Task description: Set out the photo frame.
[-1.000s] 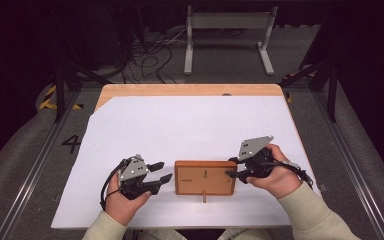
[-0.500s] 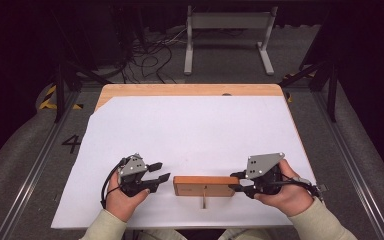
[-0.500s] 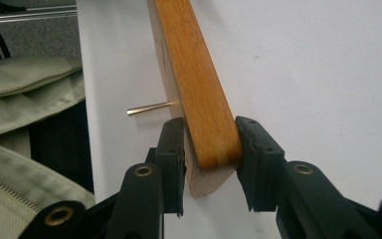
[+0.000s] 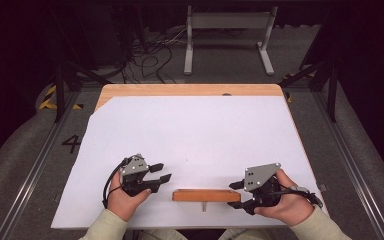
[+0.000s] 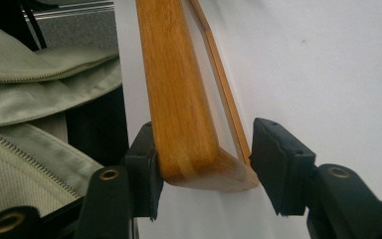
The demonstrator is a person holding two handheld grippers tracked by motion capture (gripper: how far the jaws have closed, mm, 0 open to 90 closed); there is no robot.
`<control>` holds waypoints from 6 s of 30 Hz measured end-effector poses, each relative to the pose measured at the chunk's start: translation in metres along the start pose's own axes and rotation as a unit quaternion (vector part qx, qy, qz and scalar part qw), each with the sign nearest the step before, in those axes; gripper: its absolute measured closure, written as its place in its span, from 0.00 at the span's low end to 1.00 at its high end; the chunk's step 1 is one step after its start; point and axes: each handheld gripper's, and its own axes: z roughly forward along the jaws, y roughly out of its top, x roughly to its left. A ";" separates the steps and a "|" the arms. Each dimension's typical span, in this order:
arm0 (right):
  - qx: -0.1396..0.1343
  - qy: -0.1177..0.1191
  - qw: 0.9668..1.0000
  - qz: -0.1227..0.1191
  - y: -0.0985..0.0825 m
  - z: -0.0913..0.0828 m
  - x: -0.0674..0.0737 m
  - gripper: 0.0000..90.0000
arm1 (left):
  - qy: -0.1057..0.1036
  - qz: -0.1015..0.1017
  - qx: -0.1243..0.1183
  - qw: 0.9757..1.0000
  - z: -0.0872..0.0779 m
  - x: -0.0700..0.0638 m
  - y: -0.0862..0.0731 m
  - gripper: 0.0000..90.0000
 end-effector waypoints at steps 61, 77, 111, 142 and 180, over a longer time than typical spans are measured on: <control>-0.014 -0.011 0.994 0.103 -0.044 0.042 -0.022 1.00 | 0.014 -0.014 -0.004 1.000 -0.004 0.010 -0.003 0.57; -0.035 -0.046 0.990 0.128 -0.023 0.058 -0.052 1.00 | 0.017 -0.016 -0.007 1.000 -0.006 0.012 -0.004 0.56; -0.058 -0.030 0.990 0.123 0.044 0.112 -0.105 1.00 | 0.017 -0.020 -0.011 1.000 -0.009 0.014 -0.004 0.56; -0.045 -0.109 0.979 0.168 0.049 0.052 -0.091 0.71 | 0.026 -0.024 -0.011 0.999 -0.012 0.018 -0.003 0.51; 0.008 -0.057 0.969 0.238 0.090 0.055 -0.056 0.41 | 0.040 -0.025 -0.019 0.999 -0.015 0.016 -0.007 0.47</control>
